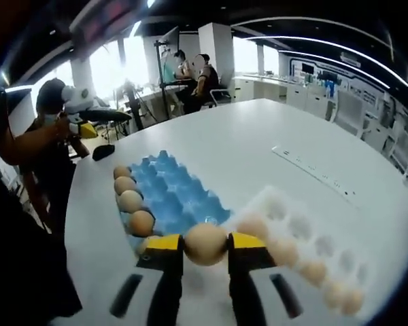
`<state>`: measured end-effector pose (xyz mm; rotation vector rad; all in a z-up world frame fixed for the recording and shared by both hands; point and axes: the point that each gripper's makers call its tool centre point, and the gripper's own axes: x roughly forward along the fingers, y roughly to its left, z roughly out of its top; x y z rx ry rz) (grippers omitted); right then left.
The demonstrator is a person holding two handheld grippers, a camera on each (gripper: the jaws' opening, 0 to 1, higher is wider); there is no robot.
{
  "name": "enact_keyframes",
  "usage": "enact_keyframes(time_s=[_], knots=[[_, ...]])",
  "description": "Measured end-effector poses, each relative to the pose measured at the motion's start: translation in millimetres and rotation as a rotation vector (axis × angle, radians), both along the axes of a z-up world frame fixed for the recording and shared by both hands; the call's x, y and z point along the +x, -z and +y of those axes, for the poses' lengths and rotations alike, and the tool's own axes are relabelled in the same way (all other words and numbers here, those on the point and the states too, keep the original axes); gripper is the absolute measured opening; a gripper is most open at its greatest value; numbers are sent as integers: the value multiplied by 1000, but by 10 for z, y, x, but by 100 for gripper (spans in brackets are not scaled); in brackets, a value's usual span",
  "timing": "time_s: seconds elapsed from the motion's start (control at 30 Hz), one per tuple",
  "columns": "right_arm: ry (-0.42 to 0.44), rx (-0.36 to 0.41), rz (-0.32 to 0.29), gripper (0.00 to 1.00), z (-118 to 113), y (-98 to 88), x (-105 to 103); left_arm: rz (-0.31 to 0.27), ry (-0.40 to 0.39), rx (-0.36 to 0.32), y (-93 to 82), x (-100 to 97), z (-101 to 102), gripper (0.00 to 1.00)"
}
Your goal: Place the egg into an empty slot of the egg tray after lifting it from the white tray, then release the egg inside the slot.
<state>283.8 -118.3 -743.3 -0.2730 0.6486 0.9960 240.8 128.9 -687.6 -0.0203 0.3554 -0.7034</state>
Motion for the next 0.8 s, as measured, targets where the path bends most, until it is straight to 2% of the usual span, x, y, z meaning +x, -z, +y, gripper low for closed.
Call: enact_keyframes(time_s=[0.27, 0.8], knots=[[-65, 21, 7, 25, 340, 26, -35, 1, -3, -3, 10, -13, 21, 72], [-214, 97, -2, 25, 1219, -49, -132, -1, -6, -7, 40, -5, 73, 72]])
